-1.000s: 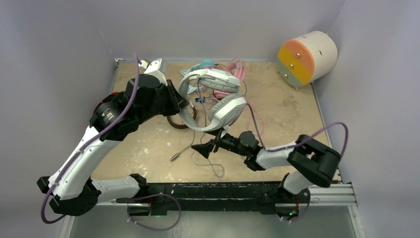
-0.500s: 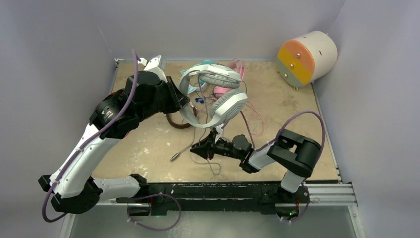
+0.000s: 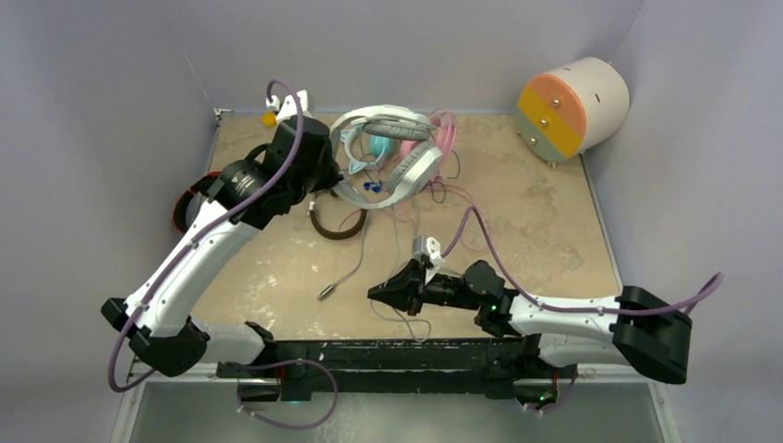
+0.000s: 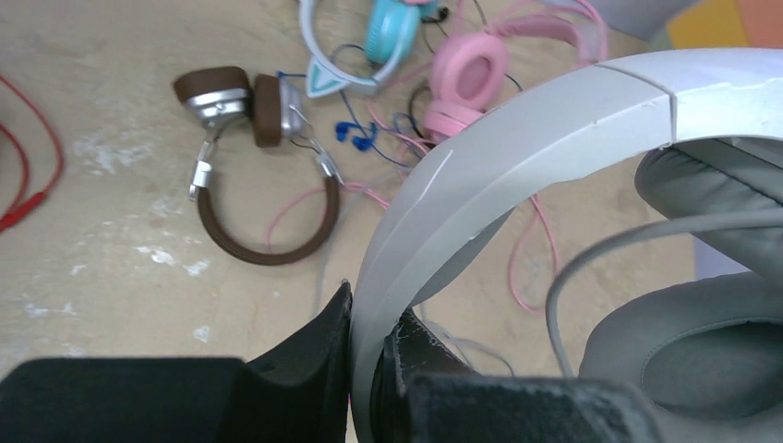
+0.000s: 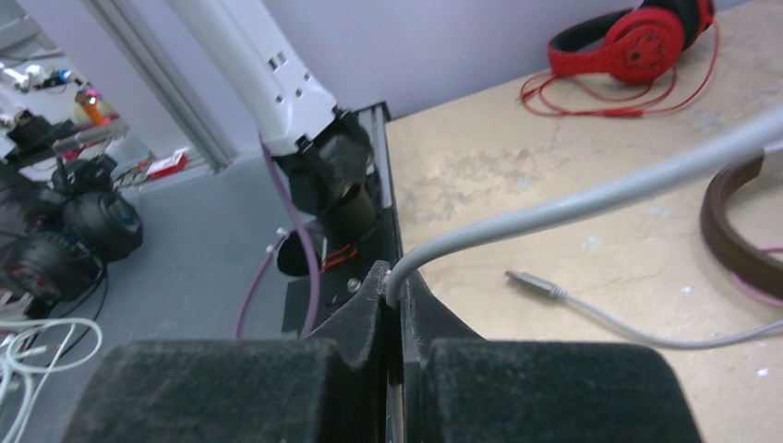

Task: Wrap the headphones
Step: Wrap the headphones cable around the headphones.

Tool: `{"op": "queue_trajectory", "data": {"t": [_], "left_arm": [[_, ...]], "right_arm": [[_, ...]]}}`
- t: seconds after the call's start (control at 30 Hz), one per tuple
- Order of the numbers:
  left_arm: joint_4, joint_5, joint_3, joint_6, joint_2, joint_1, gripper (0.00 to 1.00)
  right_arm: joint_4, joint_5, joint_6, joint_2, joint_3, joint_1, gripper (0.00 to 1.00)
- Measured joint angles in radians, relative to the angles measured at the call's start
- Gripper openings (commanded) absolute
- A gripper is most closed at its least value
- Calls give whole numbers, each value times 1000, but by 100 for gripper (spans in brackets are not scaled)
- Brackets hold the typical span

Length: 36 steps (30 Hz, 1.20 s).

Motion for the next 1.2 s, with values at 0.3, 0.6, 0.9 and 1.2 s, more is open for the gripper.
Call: {"op": "queue_trajectory", "data": {"t": [0.3, 0.6, 0.9, 1.2], "left_arm": [[0, -128, 5, 40, 78, 98, 0], [32, -238, -138, 141, 78, 99, 0], [28, -168, -233, 267, 94, 85, 0], [-44, -183, -248, 294, 113, -1, 0]], "right_arm": [[-374, 58, -12, -126, 29, 62, 0], [-963, 271, -94, -259, 363, 69, 0], [-1325, 511, -244, -161, 583, 69, 0], [-1429, 797, -322, -98, 627, 70, 4]]}}
